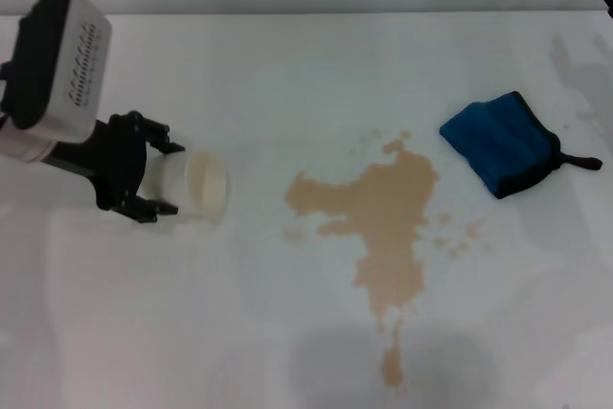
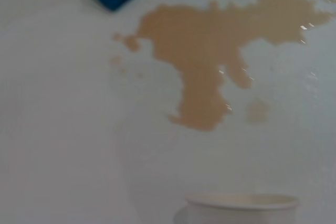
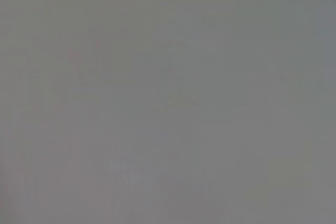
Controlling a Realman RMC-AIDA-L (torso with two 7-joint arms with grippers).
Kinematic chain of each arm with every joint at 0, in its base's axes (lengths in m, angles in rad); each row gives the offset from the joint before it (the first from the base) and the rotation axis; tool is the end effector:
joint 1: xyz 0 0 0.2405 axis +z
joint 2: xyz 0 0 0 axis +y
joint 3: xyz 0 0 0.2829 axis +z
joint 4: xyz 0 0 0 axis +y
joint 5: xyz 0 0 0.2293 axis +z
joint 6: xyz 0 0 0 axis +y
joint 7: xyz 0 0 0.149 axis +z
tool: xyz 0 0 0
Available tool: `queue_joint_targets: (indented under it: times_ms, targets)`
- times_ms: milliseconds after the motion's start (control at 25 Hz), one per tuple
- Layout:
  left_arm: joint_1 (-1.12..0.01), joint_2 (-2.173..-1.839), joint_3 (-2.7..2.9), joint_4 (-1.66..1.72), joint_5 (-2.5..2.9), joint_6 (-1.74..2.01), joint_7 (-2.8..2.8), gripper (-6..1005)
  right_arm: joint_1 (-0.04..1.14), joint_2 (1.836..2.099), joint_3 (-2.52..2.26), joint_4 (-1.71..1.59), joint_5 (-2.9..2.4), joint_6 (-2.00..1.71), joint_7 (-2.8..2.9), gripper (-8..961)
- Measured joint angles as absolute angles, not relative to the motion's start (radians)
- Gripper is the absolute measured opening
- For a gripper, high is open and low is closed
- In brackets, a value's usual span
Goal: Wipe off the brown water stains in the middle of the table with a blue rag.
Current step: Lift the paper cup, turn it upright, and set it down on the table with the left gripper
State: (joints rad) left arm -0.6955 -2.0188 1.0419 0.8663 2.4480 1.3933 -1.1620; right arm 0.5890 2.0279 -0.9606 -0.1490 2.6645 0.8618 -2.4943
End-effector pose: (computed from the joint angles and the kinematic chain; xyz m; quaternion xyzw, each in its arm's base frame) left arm -0.2656 0.4202 -0.0086 -0.9790 0.1303 0.1298 0.0882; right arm 0.3724 0.4302 0.0176 -0.6432 0.3718 0.3333 0.5805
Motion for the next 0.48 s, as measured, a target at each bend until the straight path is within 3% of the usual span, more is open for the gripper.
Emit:
queue_joint_targets:
  times_ms: [480]
  targets:
    - [-0.586, -2.047, 0.82, 0.931, 2.111, 1.368, -1.115, 697, 0.589, 2.028, -0.961, -0.146, 2.665, 0.864, -2.494, 695]
